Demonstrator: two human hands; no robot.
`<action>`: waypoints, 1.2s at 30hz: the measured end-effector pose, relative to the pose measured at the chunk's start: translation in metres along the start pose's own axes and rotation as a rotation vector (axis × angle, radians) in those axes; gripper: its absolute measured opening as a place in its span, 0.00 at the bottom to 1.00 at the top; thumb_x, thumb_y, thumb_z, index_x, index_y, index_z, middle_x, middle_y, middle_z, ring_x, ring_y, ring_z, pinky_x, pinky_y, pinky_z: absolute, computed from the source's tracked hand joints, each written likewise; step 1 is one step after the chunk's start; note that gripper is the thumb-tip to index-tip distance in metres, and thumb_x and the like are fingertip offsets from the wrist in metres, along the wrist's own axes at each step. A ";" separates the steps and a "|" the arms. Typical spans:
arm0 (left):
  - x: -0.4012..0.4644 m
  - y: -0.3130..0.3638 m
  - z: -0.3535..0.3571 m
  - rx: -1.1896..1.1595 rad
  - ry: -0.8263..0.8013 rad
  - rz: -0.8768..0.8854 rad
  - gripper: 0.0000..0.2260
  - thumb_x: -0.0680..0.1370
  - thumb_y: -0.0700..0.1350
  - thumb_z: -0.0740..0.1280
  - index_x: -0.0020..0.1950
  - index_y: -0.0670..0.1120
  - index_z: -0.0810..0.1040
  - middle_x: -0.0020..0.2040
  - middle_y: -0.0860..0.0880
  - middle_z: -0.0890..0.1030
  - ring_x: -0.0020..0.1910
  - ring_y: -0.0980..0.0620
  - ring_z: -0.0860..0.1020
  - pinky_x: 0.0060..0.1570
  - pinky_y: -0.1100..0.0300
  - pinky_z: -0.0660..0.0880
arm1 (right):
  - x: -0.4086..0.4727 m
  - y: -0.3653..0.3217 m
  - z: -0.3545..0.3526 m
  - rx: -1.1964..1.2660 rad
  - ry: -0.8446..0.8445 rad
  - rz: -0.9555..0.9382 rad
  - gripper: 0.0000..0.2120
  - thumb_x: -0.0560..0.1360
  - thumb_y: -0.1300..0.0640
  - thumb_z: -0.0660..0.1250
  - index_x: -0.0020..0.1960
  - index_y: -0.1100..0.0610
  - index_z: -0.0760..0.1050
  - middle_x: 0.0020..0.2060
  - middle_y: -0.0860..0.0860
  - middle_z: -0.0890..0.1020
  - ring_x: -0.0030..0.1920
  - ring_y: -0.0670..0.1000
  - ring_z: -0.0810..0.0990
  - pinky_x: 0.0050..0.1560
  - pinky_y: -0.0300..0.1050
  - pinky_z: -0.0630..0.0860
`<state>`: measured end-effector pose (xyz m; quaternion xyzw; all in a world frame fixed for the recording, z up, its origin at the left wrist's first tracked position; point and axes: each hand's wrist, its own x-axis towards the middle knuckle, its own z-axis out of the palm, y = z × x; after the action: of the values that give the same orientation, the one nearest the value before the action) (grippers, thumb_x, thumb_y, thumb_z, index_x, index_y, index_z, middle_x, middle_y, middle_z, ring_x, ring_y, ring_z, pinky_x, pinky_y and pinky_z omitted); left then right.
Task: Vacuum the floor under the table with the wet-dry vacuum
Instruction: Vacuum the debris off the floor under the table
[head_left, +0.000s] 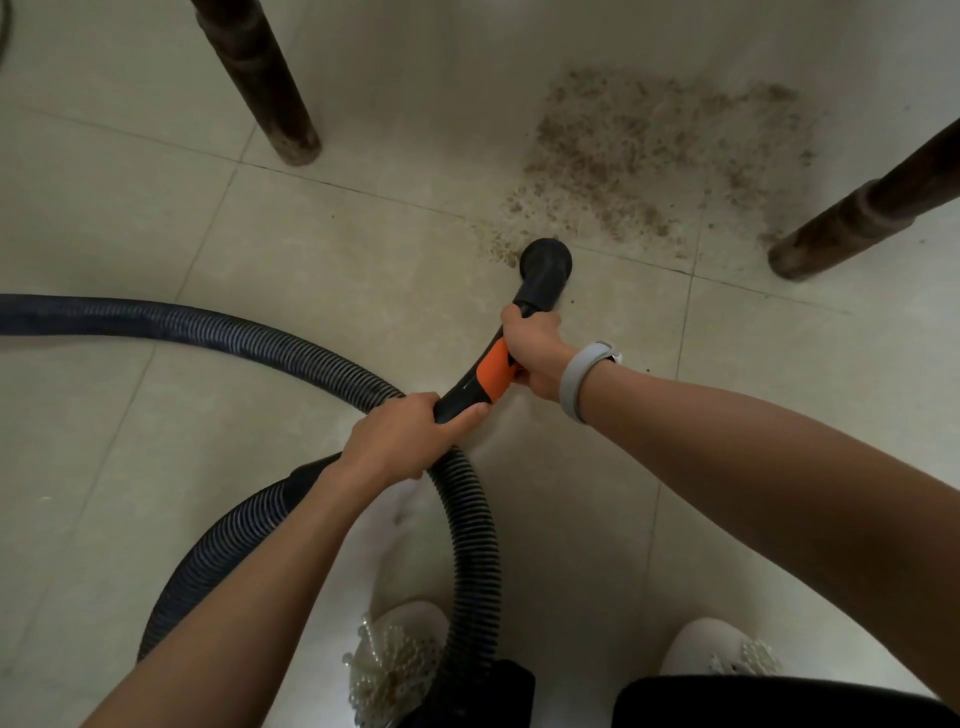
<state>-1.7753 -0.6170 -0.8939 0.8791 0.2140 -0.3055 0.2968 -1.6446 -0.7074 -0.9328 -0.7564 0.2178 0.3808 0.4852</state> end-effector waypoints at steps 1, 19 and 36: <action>0.000 0.000 0.000 0.005 0.003 -0.002 0.25 0.74 0.69 0.54 0.46 0.48 0.74 0.37 0.48 0.81 0.31 0.52 0.81 0.39 0.56 0.77 | 0.001 0.000 0.000 -0.001 -0.001 -0.002 0.25 0.81 0.52 0.55 0.72 0.61 0.51 0.58 0.58 0.71 0.51 0.56 0.71 0.47 0.48 0.73; -0.008 -0.037 -0.022 -0.371 0.084 -0.124 0.24 0.73 0.66 0.60 0.40 0.44 0.76 0.26 0.50 0.77 0.25 0.50 0.77 0.35 0.56 0.76 | -0.008 -0.014 0.042 0.247 -0.252 0.083 0.12 0.79 0.52 0.61 0.58 0.58 0.65 0.45 0.55 0.73 0.47 0.55 0.74 0.45 0.50 0.73; -0.004 -0.074 -0.025 -0.225 0.465 -0.215 0.21 0.75 0.67 0.56 0.37 0.50 0.73 0.34 0.48 0.80 0.35 0.48 0.79 0.38 0.55 0.74 | -0.018 -0.044 0.100 0.301 -0.413 0.124 0.08 0.80 0.53 0.60 0.48 0.58 0.65 0.41 0.54 0.72 0.50 0.57 0.76 0.59 0.61 0.74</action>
<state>-1.8092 -0.5477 -0.9041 0.8592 0.4011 -0.0998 0.3014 -1.6612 -0.5985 -0.9178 -0.5670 0.2141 0.5194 0.6024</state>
